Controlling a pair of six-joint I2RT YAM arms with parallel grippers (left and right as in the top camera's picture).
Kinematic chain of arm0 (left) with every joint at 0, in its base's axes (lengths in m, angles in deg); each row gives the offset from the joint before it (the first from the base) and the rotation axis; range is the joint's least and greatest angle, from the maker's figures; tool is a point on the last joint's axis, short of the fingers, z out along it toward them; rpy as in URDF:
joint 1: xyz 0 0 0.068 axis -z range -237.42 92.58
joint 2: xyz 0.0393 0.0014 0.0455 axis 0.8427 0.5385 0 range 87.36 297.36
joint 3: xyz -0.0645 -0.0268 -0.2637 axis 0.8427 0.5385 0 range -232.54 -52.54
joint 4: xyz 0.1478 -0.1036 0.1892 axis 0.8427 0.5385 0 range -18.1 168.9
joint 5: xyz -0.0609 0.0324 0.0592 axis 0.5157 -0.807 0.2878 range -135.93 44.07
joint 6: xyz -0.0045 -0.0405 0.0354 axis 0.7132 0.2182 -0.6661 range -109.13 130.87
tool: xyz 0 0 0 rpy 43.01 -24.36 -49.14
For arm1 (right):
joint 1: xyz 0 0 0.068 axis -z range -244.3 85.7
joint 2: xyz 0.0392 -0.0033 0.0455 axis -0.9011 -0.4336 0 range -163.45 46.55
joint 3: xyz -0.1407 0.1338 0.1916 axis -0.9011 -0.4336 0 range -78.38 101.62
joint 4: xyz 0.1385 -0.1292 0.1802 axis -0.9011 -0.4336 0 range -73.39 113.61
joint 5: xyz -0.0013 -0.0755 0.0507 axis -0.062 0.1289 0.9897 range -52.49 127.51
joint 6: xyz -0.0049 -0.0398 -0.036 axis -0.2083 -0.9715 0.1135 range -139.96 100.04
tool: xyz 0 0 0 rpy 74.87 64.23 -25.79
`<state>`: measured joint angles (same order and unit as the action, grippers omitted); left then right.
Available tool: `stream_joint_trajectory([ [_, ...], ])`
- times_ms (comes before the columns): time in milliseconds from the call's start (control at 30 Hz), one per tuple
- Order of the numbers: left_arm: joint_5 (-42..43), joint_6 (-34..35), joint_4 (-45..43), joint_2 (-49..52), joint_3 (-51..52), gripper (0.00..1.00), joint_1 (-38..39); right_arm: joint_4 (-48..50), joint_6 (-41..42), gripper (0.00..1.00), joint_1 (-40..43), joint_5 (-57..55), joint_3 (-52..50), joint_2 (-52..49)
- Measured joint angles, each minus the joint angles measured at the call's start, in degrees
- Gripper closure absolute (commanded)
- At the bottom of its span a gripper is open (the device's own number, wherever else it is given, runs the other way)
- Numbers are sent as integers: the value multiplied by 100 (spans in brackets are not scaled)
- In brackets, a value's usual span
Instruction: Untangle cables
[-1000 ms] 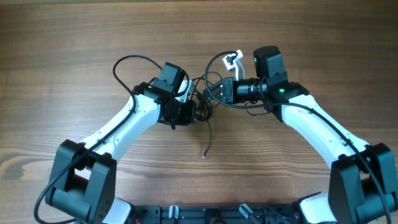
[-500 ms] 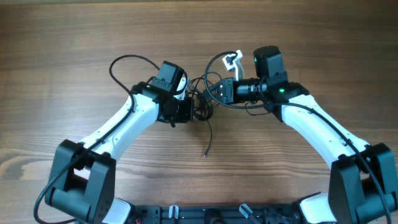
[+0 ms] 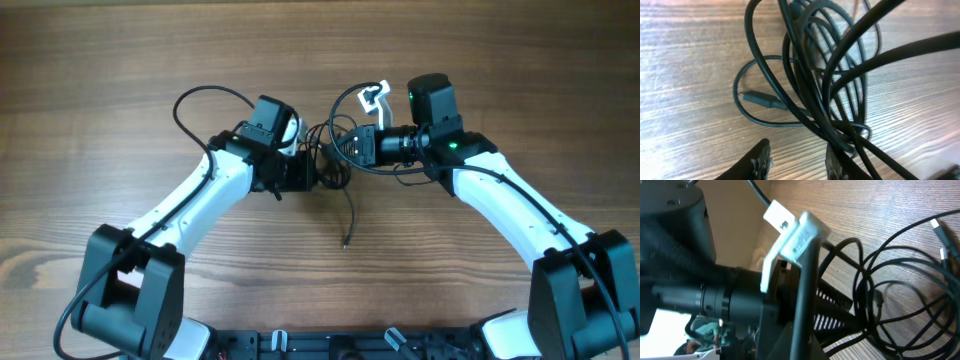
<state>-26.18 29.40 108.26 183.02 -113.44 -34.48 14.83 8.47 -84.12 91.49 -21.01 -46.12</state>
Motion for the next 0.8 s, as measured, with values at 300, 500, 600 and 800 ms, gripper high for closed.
stream_joint_trajectory([
  [300,1893,4,-365,2,-2,67,-1357,-2,0,96,0,2,0,0],
  [500,2236,9,-363,2,-2,72,-1248,-2,24,96,0,2,0,0],
  [600,2116,24,-293,28,-2,73,-960,-2,90,96,0,0,2,0],
  [800,1576,24,-103,275,-2,64,-664,-4,151,96,0,2,2,0],
])
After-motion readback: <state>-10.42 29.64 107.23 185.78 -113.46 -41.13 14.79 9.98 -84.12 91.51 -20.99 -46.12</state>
